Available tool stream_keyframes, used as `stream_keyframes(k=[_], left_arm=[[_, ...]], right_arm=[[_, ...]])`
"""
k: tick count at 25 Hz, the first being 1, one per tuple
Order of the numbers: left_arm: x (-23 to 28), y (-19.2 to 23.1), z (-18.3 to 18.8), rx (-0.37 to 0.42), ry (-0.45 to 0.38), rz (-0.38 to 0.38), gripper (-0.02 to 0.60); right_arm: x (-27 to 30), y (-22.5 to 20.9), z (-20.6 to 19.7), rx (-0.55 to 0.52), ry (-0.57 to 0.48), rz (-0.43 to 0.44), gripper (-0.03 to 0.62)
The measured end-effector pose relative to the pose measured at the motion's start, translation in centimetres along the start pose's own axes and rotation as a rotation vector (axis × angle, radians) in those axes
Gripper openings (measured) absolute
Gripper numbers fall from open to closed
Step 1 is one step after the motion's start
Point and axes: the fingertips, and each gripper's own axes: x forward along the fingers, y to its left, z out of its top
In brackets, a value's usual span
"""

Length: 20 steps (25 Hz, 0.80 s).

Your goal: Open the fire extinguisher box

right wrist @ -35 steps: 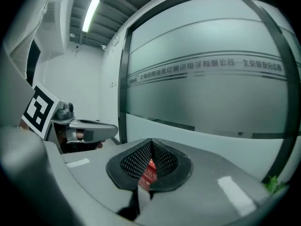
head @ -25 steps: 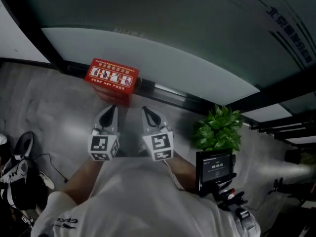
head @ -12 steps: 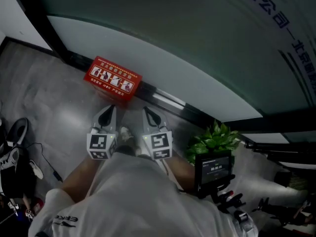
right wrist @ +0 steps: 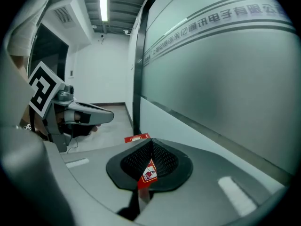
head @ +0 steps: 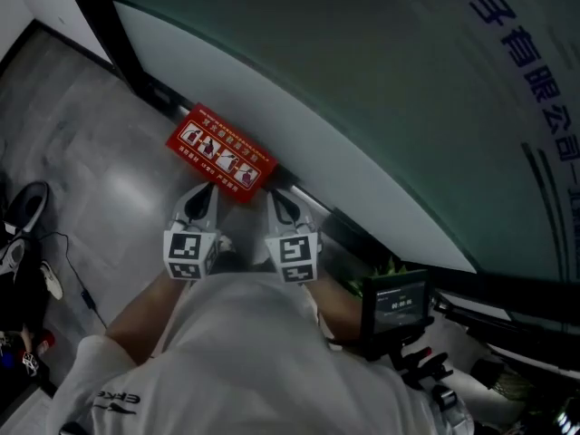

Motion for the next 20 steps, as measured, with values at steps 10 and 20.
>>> stream_keyframes(k=[10,20], left_arm=[[2.7,3.5,-0.5,-0.090,0.016,0.286,0.003],[3.5,2.2,-4.3,-0.197,0.054,0.549,0.003]], right_arm=[[7.1,-2.5,0.1,-0.145,0.036,0.227,0.014],[10.9,-3.5,-4.0,-0.373,0.081,0.479,0.015]])
